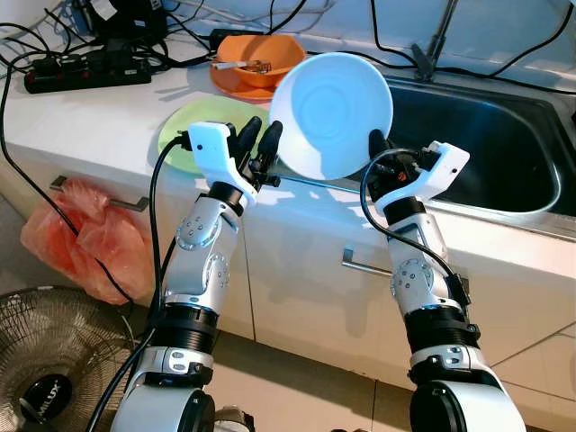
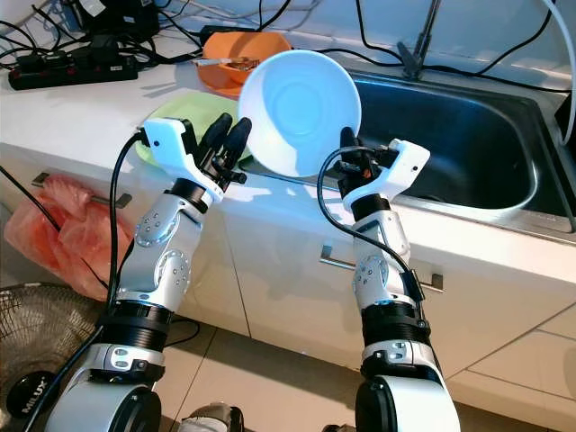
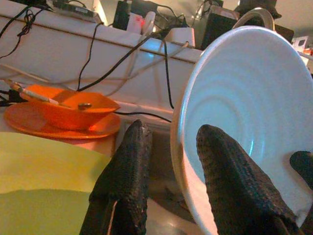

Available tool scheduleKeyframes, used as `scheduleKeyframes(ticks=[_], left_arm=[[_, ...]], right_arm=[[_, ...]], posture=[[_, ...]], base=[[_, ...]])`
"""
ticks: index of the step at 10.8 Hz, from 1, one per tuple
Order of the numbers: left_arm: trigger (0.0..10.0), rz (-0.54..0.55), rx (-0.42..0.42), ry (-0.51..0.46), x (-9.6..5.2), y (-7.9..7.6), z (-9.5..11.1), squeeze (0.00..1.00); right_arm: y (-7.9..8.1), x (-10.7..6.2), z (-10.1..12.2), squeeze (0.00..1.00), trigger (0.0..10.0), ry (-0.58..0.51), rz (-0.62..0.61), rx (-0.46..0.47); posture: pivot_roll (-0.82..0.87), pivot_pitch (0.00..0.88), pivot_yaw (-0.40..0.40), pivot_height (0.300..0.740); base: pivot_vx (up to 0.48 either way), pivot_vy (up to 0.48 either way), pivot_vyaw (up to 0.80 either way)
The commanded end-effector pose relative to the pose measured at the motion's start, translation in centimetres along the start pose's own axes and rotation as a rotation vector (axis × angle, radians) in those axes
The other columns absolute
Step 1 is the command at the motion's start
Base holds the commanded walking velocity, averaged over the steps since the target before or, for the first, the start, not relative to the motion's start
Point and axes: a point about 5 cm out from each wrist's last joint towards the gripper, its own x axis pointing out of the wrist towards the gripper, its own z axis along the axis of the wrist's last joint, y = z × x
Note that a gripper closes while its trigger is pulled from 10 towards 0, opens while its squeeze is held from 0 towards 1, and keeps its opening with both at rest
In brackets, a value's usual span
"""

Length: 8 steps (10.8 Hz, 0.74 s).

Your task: Kitchen organization

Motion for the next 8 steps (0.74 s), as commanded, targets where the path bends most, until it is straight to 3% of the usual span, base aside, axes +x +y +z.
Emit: scheduleKeyframes(ticks=[1,6,7,8], left_arm=[[10.0,0.001,0.01,0.006,0.2,0.0,0.0,0.0],[10.0,-0.132,-0.014,0.044,-0.2,-1.8,-0.6,0.0],[10.0,-0.136,-0.014,0.047,-0.3,-1.9,-0.7,0.0],[10.0,-0.137,-0.01,0.048,-0.4,-1.9,-0.7,0.0]], right_arm=[[0.1,0.8,1.6,0.0,0.0,-0.071,-0.011,-0.011],[-1.7,2.3,3.7,0.0,0.0,-0.141,-0.193,-0.053],[-2.2,2.7,4.2,0.0,10.0,-0.144,-0.253,-0.122],[-2.6,2.9,4.5,0.0,10.0,-0.141,-0.28,-0.162]], posture=[[0.2,0.041,-0.023,0.74],[0.21,0.044,-0.029,0.74],[0.22,0.045,-0.033,0.74],[0.22,0.046,-0.035,0.74]], base=[[0.0,0.0,0.0],[0.0,0.0,0.0],[0.0,0.0,0.0],[0.0,0.0,0.0]])
